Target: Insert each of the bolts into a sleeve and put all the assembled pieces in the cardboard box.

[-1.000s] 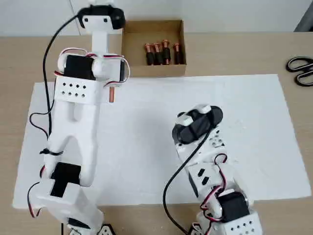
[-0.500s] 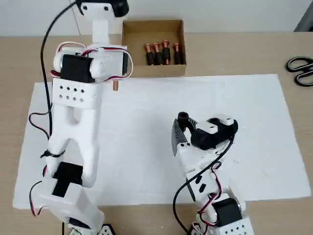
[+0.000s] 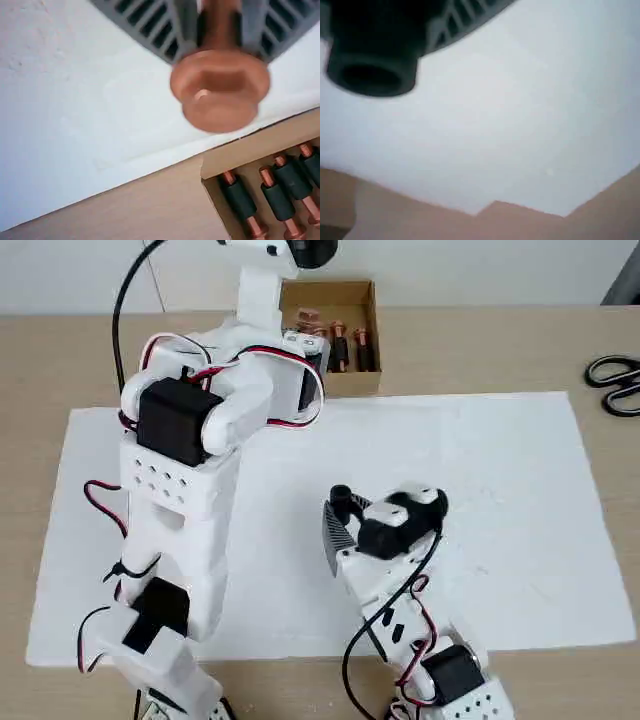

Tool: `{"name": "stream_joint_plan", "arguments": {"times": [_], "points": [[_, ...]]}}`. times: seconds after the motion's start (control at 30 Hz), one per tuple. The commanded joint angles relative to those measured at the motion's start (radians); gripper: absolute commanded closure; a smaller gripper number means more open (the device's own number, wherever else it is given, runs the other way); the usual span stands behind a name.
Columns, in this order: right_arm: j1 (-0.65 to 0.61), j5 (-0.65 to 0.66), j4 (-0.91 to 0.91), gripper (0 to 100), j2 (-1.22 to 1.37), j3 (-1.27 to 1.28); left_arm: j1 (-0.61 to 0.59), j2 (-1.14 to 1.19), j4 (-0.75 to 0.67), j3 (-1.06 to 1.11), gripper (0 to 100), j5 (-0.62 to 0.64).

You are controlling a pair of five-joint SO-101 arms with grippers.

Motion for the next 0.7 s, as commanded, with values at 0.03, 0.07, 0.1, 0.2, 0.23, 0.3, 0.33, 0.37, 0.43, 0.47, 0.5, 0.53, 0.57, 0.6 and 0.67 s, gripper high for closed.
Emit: {"name": "stream_joint_plan", "arguments": {"times": [0.03, 0.07, 0.1, 0.2, 0.23, 0.3, 0.33, 0.37, 0.43, 0.47, 0.5, 0.53, 0.57, 0.6, 0.67], "points": [[-0.018, 0.138, -0.028, 99.5, -0.015, -0.005, 0.014, -0.054, 0.002, -0.042, 99, 0.011], [-0.018, 0.140, -0.028, 99.5, -0.015, -0.003, 0.015, -0.054, -0.003, -0.045, 99, 0.032], [-0.018, 0.138, -0.028, 99.5, -0.015, -0.003, 0.014, -0.054, -0.005, -0.048, 99, 0.058], [-0.013, 0.138, -0.028, 99.5, -0.015, -0.003, 0.002, -0.055, -0.009, -0.044, 99, 0.110], [-0.013, 0.138, -0.028, 99.5, -0.015, -0.003, -0.002, -0.060, -0.003, -0.045, 99, 0.130], [-0.013, 0.138, -0.028, 99.5, -0.015, -0.003, -0.002, -0.063, 0.003, -0.051, 99, 0.183], [-0.013, 0.138, -0.030, 99.5, -0.015, -0.003, -0.003, -0.064, 0.005, -0.051, 99, 0.204], [-0.013, 0.133, -0.030, 99.5, -0.015, -0.003, -0.005, -0.074, 0.015, -0.051, 99, 0.221], [-0.013, 0.087, -0.030, 99.5, -0.015, -0.003, -0.003, -0.118, 0.038, -0.044, 99, 0.252], [-0.013, 0.060, -0.031, 99.5, -0.015, -0.003, -0.003, -0.135, 0.044, -0.042, 99, 0.270], [-0.013, 0.041, -0.041, 99.5, -0.015, -0.003, -0.003, -0.153, 0.044, -0.041, 99, 0.285], [-0.012, 0.029, -0.053, 99.5, -0.015, -0.003, -0.003, -0.173, 0.044, -0.038, 99, 0.298], [-0.012, 0.028, -0.059, 99.5, -0.015, -0.003, -0.003, -0.187, 0.043, -0.031, 99, 0.307], [-0.012, 0.026, -0.064, 99.5, -0.015, -0.003, -0.003, -0.193, 0.043, -0.025, 99, 0.316], [-0.012, 0.026, -0.064, 99.5, -0.015, -0.003, -0.003, -0.201, 0.043, 0.005, 99, 0.338]]}}
